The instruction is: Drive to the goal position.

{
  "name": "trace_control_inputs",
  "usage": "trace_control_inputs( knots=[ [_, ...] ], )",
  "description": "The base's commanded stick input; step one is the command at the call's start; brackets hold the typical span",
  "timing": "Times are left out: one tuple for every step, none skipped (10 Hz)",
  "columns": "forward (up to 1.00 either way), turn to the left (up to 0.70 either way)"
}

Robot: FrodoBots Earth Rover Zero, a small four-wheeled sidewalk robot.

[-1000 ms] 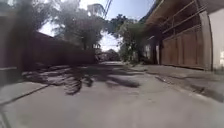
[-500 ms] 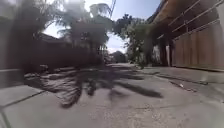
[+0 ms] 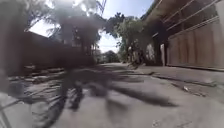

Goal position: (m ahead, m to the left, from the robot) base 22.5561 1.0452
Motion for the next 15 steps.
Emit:
trace_control_inputs(
  knots=[
    [1.00, -0.31],
    [1.00, -0.31],
    [1.00, -0.31],
    [1.00, -0.14],
    [1.00, 0.09],
    [1.00, 0.09],
    [1.00, 0.09],
    [1.00, 0.09],
    [1.00, 0.09],
    [1.00, 0.09],
    [1.00, 0.09],
    [1.00, 0.09],
    [1.00, 0.09],
    [1.00, 0.09],
    [1.00, 0.09]
  ],
)
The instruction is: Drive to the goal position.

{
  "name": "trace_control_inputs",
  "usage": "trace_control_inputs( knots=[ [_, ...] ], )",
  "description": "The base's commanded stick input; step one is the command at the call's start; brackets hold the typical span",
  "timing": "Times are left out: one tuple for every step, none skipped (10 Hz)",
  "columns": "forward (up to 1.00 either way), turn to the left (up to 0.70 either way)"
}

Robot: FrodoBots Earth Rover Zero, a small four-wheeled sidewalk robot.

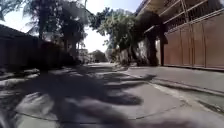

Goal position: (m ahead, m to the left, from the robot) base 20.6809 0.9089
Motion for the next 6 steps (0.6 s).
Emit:
trace_control_inputs(
  knots=[
    [1.00, 0.09],
    [1.00, 0.09],
    [1.00, 0.09],
    [1.00, 0.09],
    [1.00, 0.09],
    [1.00, -0.29]
  ],
)
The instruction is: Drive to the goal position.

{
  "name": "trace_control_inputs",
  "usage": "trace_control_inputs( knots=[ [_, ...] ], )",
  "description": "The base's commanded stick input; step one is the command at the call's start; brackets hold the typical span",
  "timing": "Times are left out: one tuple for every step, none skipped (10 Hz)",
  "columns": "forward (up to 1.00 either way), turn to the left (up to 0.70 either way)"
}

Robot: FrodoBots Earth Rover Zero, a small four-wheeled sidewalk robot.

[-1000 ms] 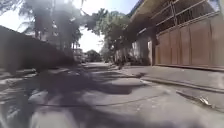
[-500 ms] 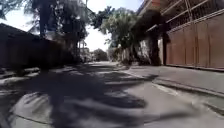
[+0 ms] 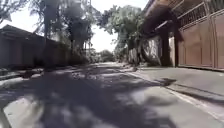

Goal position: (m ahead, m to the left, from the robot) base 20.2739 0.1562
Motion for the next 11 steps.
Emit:
trace_control_inputs(
  knots=[
    [1.00, -0.22],
    [1.00, -0.14],
    [1.00, -0.31],
    [1.00, -0.26],
    [1.00, 0.04],
    [1.00, -0.31],
    [1.00, -0.31],
    [1.00, -0.31],
    [1.00, -0.31],
    [1.00, 0.05],
    [1.00, -0.31]
  ],
)
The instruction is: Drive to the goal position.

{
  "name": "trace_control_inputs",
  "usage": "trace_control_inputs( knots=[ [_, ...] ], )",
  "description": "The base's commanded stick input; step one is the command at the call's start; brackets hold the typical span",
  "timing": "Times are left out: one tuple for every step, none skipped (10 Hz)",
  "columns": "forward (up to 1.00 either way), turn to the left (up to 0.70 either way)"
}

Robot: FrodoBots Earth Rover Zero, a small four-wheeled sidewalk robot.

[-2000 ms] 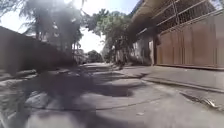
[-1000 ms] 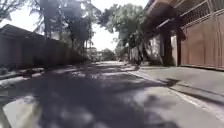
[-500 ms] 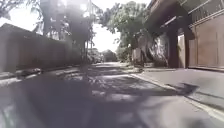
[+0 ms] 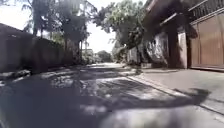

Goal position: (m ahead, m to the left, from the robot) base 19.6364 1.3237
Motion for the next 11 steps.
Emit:
trace_control_inputs(
  knots=[
    [1.00, -0.31],
    [1.00, -0.31],
    [1.00, 0.06],
    [1.00, -0.27],
    [1.00, -0.01],
    [1.00, -0.19],
    [1.00, -0.31],
    [1.00, -0.11],
    [1.00, 0.09],
    [1.00, 0.09],
    [1.00, 0.09]
  ],
)
